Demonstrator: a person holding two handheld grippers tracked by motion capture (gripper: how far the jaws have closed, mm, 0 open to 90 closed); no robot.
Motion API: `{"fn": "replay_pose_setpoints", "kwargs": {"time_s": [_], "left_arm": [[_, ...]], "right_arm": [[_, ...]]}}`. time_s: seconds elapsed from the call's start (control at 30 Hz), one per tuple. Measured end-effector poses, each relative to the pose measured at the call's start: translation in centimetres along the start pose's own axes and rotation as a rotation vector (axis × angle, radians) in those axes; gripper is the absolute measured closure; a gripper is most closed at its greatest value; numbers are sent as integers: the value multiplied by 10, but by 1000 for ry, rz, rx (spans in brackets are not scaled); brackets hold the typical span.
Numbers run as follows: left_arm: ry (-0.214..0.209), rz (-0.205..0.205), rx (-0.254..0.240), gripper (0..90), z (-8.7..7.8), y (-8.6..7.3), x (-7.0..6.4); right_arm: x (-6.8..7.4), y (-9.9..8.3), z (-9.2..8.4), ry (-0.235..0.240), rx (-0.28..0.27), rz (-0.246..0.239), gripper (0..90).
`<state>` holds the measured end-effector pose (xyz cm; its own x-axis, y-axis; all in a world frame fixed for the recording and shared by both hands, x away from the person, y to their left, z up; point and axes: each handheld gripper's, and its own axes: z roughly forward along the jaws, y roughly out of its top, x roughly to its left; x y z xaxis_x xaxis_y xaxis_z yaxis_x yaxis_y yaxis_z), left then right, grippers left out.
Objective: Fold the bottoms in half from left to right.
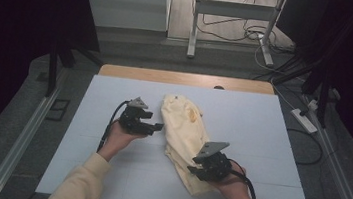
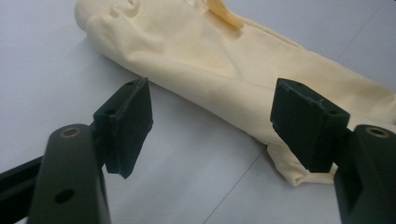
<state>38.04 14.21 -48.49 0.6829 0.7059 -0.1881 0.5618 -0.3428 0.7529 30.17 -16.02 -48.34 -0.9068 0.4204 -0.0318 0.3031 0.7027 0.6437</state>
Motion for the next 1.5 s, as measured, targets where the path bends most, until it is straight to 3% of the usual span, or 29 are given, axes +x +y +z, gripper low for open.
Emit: {"fn": "replay_pose_setpoints", "kwargs": {"time_s": [0.1, 0.23, 0.4, 0.53, 0.83, 1.23, 1.37, 1.5], "left_arm": [[2, -1, 1, 290, -1, 0, 0], [3, 0, 1, 290, -1, 0, 1], [3, 1, 0, 290, -2, 0, 0], [4, 0, -3, 290, -2, 0, 0], [2, 2, -4, 290, -3, 0, -1], [2, 8, 2, 287, -2, 0, -1], [1, 10, 3, 286, -1, 0, -1], [0, 14, 4, 285, -1, 0, -1]], "right_arm": [[-12, -1, -15, -1, -74, 70, 524], [-27, -5, -31, -48, -105, 130, 479], [-37, -13, -36, -96, -70, 145, 429], [-42, -18, -36, -105, -55, 173, 412], [-39, -34, -28, -104, 5, 200, 390], [-39, -37, -10, -112, 72, 224, 357], [-42, -40, -5, -96, 100, 245, 365], [-44, -41, -2, -25, 116, 302, 508]]}}
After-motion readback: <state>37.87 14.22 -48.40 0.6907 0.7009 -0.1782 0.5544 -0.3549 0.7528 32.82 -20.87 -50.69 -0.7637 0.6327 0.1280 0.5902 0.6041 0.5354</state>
